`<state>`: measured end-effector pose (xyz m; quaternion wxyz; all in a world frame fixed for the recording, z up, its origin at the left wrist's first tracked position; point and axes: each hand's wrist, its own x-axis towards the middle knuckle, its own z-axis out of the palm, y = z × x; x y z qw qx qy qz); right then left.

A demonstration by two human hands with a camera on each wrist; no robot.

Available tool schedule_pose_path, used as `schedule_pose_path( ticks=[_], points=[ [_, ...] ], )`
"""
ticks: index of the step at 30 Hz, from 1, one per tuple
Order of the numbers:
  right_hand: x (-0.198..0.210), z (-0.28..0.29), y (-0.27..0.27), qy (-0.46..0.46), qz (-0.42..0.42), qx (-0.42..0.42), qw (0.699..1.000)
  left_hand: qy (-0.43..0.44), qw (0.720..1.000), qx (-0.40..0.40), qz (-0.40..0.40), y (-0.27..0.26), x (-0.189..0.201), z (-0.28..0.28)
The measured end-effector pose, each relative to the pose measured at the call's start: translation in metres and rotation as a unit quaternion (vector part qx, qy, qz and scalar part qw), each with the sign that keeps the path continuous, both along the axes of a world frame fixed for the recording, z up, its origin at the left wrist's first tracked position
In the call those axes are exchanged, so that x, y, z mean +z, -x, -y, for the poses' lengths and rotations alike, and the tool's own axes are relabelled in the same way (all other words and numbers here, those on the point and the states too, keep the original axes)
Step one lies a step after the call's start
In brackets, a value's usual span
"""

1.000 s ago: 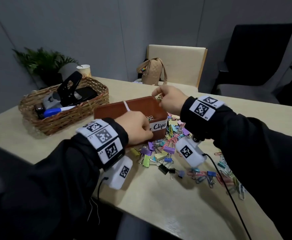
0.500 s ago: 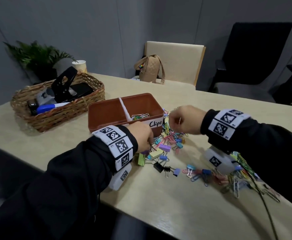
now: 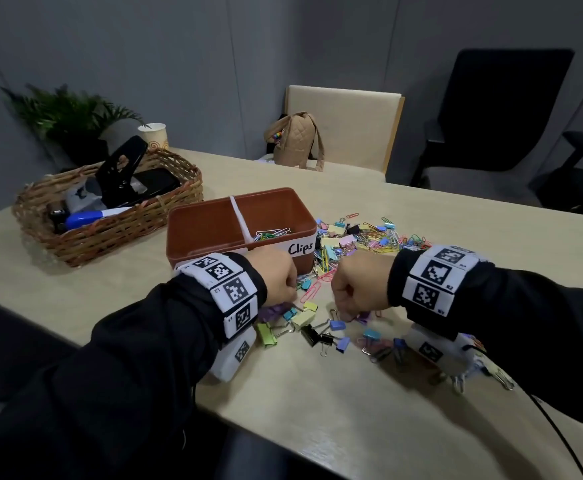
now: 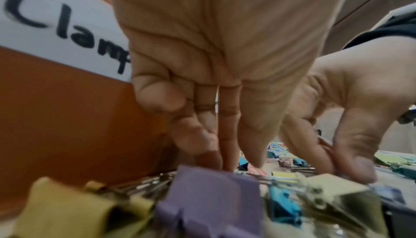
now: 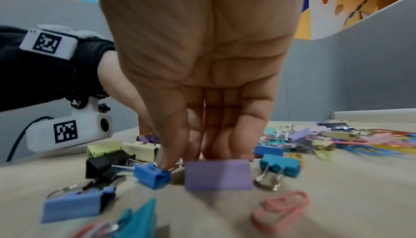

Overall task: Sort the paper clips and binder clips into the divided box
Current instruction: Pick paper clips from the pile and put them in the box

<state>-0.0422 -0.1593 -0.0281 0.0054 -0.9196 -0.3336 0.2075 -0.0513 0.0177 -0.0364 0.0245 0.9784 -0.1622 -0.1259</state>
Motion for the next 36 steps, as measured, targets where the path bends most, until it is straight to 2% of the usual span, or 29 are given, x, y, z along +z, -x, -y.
schedule_pose_path(
  ticks=[4, 11, 16, 21, 29, 33, 36],
  points=[
    [0.001, 0.008, -0.009, -0.047, 0.048, -0.039, 0.997, 0.012, 0.999, 0.003, 0.034, -0.002, 0.003, 0.006],
    [-0.007, -0.001, -0.008, 0.03, 0.035, 0.023, 0.999, -0.056, 0.998, -0.001, 0.008, -0.006, 0.003, 0.017],
    [-0.008, 0.009, -0.009, 0.006, 0.055, -0.01, 0.998, 0.013, 1.0, -0.016, -0.007, -0.007, 0.003, 0.015],
    [-0.009, 0.012, -0.008, 0.023, 0.093, -0.002, 0.995, 0.035, 0.999, -0.022, -0.007, -0.012, -0.001, 0.018],
    [-0.01, 0.016, -0.008, 0.046, 0.045, 0.022, 0.998, 0.035, 0.999, -0.018, -0.018, -0.014, -0.008, 0.029],
    [-0.01, 0.026, -0.006, 0.01, 0.014, -0.011, 1.0, 0.08, 0.997, 0.003, -0.008, -0.015, -0.003, 0.03],
    [-0.007, 0.035, -0.005, -0.062, 0.013, -0.062, 0.996, 0.061, 0.998, -0.006, 0.013, -0.016, 0.003, 0.024]
  ],
)
